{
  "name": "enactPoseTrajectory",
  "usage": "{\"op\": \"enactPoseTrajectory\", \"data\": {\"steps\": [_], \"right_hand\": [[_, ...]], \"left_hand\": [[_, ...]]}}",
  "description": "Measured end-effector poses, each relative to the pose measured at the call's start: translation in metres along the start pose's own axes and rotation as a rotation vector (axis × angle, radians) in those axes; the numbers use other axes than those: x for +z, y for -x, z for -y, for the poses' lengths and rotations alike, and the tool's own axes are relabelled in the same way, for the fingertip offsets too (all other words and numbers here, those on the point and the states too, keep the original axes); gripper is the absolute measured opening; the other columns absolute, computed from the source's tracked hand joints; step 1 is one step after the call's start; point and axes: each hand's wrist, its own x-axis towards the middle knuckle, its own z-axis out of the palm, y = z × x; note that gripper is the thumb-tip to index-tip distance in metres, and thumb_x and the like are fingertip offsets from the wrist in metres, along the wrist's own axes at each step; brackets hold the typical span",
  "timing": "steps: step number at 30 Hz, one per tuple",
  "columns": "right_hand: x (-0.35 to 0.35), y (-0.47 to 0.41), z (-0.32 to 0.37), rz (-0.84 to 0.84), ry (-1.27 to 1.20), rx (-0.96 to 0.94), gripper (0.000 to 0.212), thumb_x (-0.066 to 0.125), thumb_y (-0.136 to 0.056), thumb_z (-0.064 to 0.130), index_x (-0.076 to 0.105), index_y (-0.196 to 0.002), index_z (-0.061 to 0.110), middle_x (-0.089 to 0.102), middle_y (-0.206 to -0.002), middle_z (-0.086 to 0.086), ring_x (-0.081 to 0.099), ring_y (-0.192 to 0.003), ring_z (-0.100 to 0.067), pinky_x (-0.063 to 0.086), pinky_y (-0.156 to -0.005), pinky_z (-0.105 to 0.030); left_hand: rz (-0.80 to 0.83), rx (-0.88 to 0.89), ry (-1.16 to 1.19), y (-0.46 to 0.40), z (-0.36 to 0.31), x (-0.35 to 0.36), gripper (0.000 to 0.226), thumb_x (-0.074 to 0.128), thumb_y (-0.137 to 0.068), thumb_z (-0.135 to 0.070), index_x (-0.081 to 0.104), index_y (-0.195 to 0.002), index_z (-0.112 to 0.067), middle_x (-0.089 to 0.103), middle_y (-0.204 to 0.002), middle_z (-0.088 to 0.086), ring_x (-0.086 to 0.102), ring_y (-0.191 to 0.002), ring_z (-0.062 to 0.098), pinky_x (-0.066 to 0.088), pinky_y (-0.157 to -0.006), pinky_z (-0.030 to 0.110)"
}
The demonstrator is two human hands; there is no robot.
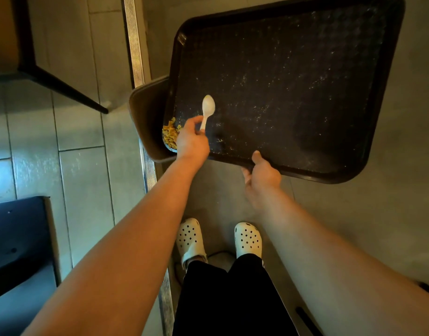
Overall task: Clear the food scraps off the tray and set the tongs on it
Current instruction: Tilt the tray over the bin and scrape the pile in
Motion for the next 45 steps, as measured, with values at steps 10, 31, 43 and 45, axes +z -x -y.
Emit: {"op": "enactPoseTrajectory", "data": {"steps": [10,31,43,45], "right_hand": [[-0.002,-0.003,-0.003,-0.014,-0.041,-0.027,0.03,0.06,-0.091,0.01,0.047,-0.118,0.008,0.051,-0.083,-0.003,0.057,-0.099,-0.024,0.048,-0.097,-0.038],[0.008,-0.004,0.0,0.001,-0.111,-0.084,0.048,0.061,-0.09,0.008,0.041,-0.134,0.008,0.048,-0.086,-0.001,0.055,-0.113,-0.028,0.049,-0.096,-0.04],[0.018,-0.007,0.008,0.041,-0.09,-0.125,0.048,0.061,-0.09,0.007,0.041,-0.134,0.007,0.047,-0.085,0.001,0.056,-0.091,-0.017,0.051,-0.093,-0.037],[0.021,-0.006,0.01,0.049,-0.105,-0.134,0.046,0.06,-0.09,0.005,0.042,-0.133,0.007,0.048,-0.084,0.001,0.054,-0.075,-0.012,0.051,-0.093,-0.037]], "left_hand": [[-0.084,-0.091,-0.052,0.023,0.038,-0.015,0.041,0.037,-0.097,-0.004,0.043,-0.134,-0.019,0.055,-0.117,0.006,0.051,-0.092,0.012,0.043,-0.074,0.019],[-0.102,-0.131,-0.291,-0.005,0.057,-0.041,0.044,0.046,-0.09,-0.001,0.047,-0.131,-0.015,0.054,-0.117,0.015,0.057,-0.104,0.03,0.05,-0.089,0.039],[-0.074,-0.082,-0.199,-0.035,0.041,-0.039,0.047,0.04,-0.092,-0.002,0.044,-0.135,-0.019,0.053,-0.122,0.012,0.055,-0.108,0.027,0.047,-0.097,0.041],[-0.061,-0.125,-0.188,-0.041,0.039,-0.041,0.047,0.04,-0.091,-0.001,0.044,-0.134,-0.018,0.055,-0.122,0.012,0.055,-0.109,0.028,0.047,-0.098,0.04]]}}
